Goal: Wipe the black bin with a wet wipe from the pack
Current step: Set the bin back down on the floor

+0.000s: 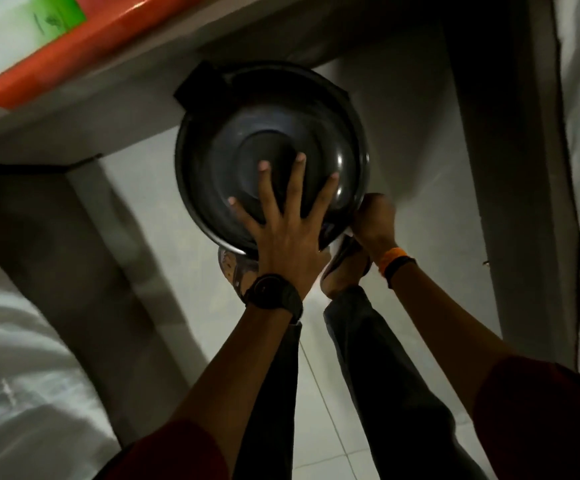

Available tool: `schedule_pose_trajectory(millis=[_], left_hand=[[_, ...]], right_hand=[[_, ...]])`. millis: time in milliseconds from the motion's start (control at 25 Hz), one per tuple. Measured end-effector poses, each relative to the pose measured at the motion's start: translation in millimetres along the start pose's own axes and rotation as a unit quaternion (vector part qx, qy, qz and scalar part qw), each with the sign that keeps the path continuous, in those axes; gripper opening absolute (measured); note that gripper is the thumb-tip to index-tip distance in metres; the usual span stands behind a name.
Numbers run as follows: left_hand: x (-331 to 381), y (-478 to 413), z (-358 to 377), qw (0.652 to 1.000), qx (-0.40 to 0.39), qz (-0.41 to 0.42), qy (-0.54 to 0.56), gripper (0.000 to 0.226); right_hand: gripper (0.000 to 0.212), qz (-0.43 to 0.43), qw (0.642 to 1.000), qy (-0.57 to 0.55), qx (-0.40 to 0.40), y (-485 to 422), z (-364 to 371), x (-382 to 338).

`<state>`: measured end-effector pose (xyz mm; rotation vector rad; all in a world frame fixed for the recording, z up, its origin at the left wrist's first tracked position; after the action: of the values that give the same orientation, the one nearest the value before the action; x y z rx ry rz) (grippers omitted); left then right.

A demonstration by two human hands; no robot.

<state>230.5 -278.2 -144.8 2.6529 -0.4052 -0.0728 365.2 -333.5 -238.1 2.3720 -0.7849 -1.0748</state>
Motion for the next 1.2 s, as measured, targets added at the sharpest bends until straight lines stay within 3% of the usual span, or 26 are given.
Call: schedule_pose_trajectory(millis=[80, 200, 400, 520, 640, 760, 880, 1000, 1200], left_hand=[[-12.1, -0.2, 12.1, 0.999, -0.017, 0.017, -0.024, 0.117], [-18.8, 3.6, 15.3, 0.994, -0.016, 0.074, -0.080, 0.124], [-46.7, 11.7, 14.9, 0.973, 0.034, 0.190, -0.130, 0.118], [-55.1, 19.2, 10.6, 0.969, 0.006, 0.221, -0.109, 0.118], [-80.5, 16.6, -20.8, 0.990, -0.013, 0.135, 0.035, 0.099], [-123.3, 13.5, -62.7, 0.983, 0.030, 0.042, 0.177, 0.076], [-159.9, 4.7, -100.1, 0.970, 0.078, -0.018, 0.229, 0.060], [-180.8, -3.3, -146.6, 0.952, 0.152, -0.020, 0.264, 0.049], [-212.3, -13.5, -213.9, 0.887, 0.254, -0.038, 0.383, 0.040]], right_hand=[[0.014, 0.000, 1.000, -0.021, -0.006, -5.3, -8.4, 6.5], [0.019, -0.039, 0.999, -0.013, -0.028, -4.2, -11.1, -3.5], [0.014, -0.126, 0.985, 0.042, -0.106, 31.2, 14.7, -28.0], [0.021, -0.066, 0.992, 0.043, -0.102, 47.1, 6.4, -6.7], [0.024, -0.002, 0.993, -0.002, -0.116, 68.2, -5.4, 11.0], [0.031, 0.022, 0.991, -0.017, -0.128, 89.0, -11.9, 14.5], [0.028, 0.033, 0.991, -0.050, -0.122, 104.8, -11.9, 13.7], [0.024, 0.056, 0.985, -0.132, -0.097, 117.3, -11.3, 2.5], [0.020, -0.054, 0.989, -0.132, 0.027, 107.8, -32.7, -68.0]])
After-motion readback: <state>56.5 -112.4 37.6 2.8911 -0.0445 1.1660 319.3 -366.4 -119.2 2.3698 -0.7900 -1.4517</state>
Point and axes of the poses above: each hand's wrist, its own y-axis away from the middle knuckle, its own z-axis out of the palm, x = y × z, the point moved 10 cm from there along -y, towards the middle knuckle, and after that the axes turned 14 degrees about -z, right-handed, at the moved point
